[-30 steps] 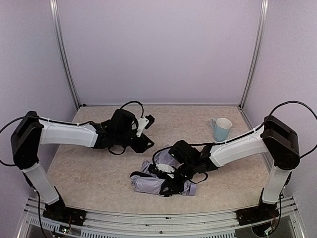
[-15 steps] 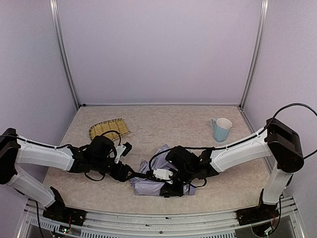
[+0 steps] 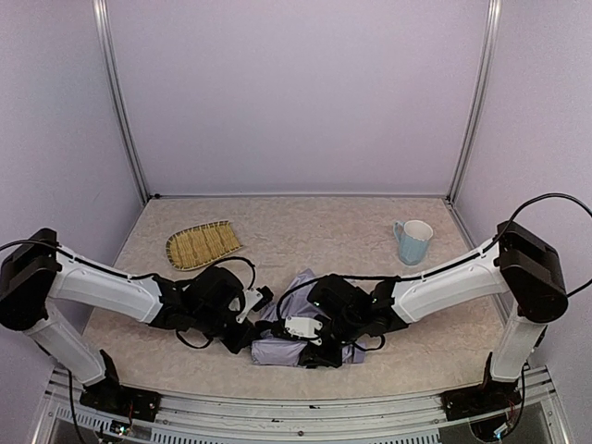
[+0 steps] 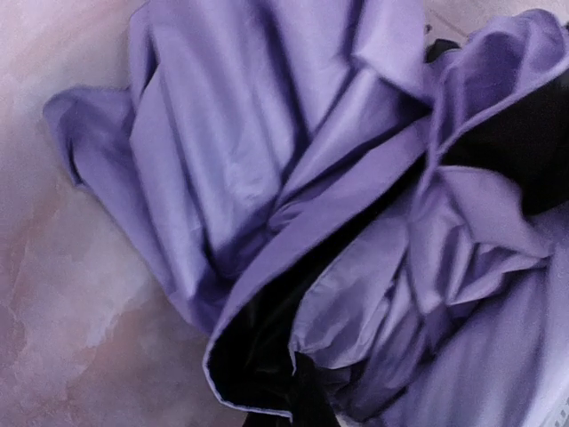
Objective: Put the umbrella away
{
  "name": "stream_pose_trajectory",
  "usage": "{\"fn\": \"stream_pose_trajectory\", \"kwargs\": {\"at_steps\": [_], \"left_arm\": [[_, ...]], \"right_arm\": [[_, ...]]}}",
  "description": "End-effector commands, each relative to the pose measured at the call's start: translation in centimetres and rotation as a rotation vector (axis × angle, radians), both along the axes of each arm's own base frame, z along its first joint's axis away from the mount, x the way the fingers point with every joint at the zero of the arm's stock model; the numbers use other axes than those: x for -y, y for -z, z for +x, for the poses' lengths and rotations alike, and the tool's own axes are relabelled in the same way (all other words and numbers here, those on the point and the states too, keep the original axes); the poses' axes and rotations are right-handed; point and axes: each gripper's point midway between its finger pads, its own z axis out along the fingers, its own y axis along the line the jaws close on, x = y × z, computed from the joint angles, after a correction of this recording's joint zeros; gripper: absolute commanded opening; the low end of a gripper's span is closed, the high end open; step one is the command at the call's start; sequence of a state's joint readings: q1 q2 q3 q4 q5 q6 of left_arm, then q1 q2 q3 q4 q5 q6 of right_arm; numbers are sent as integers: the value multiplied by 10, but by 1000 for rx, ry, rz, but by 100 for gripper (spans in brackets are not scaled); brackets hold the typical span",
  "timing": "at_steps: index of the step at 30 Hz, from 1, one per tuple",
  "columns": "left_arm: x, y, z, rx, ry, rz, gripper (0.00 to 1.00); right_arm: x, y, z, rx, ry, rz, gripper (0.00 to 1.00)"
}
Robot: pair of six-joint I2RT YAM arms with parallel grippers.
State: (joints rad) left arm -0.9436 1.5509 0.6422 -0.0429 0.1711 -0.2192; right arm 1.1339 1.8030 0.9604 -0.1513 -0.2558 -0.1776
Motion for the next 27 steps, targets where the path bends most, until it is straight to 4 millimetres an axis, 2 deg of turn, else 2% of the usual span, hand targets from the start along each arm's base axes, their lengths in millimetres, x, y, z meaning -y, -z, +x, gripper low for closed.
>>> {"fn": "stream_pose_trajectory", "kwargs": {"at_steps": [1,3,5,8,12,14,17,20,24,27], "left_arm": [[30,-72,5,230,58,-52,0],[40,-100,5,270,86,-95,0],[51,-119,4,291,130,-132,0],[75,-129,4,302,206,-185,0],[111,-107,7,258,328,-178,0],[125,-94,17,233,356,-163,0],[141,-74,34,171,370,-165,0],[154,-60,39,98,412,-205,0],[153,-54,49,20,397,-260,0],[128,-63,64,4,331,-323,0]], "right_arm": [[51,55,-15,4,7,-275,0],[51,58,-20,37,-38,-299,0],[50,61,-21,75,-70,-324,0],[43,61,-20,137,-120,-344,0],[35,55,-18,234,-149,-348,0],[31,51,-19,283,-166,-333,0],[24,43,-18,352,-178,-305,0],[13,30,-22,400,-202,-245,0],[6,18,-26,420,-235,-185,0],[13,21,-32,407,-267,-193,0]]}}
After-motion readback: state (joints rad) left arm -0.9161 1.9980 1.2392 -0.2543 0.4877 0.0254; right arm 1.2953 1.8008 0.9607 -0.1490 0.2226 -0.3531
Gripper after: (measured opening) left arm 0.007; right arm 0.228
